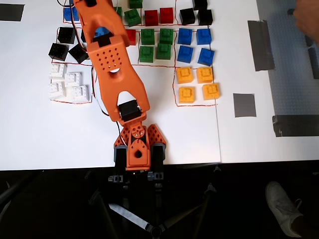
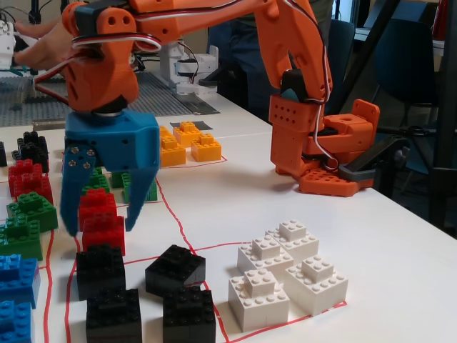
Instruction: Grab the block and put it in the grey marker
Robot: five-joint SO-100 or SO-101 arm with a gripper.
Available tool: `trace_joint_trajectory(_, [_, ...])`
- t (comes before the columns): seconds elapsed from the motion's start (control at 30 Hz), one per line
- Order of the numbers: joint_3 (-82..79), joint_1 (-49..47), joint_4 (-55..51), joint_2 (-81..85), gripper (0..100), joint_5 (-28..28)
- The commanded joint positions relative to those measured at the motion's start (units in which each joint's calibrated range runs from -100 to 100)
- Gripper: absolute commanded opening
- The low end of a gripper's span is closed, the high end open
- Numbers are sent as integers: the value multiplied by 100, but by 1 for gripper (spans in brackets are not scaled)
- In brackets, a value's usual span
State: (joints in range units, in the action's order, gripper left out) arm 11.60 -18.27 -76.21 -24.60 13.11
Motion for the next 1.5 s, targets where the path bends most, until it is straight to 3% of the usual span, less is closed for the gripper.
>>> trace_joint_trajectory(0.0, [342,196,-12,430,12,-15])
trace_joint_trajectory(0.03, [315,213,-12,439,6,-5])
trace_joint_trajectory(0.07, [279,229,-12,456,5,15])
trace_joint_trajectory(0.57, [-57,396,-706,1907,3,107])
trace_joint_trajectory(0.87, [1087,487,-1922,3073,3,-49])
trace_joint_trajectory(1.0, [815,1369,-2314,3556,3,-523])
trace_joint_trajectory(1.2, [-575,3640,-2142,4005,3,-1651])
trace_joint_trajectory(1.47, [-1047,6053,-1628,3859,3,-2886])
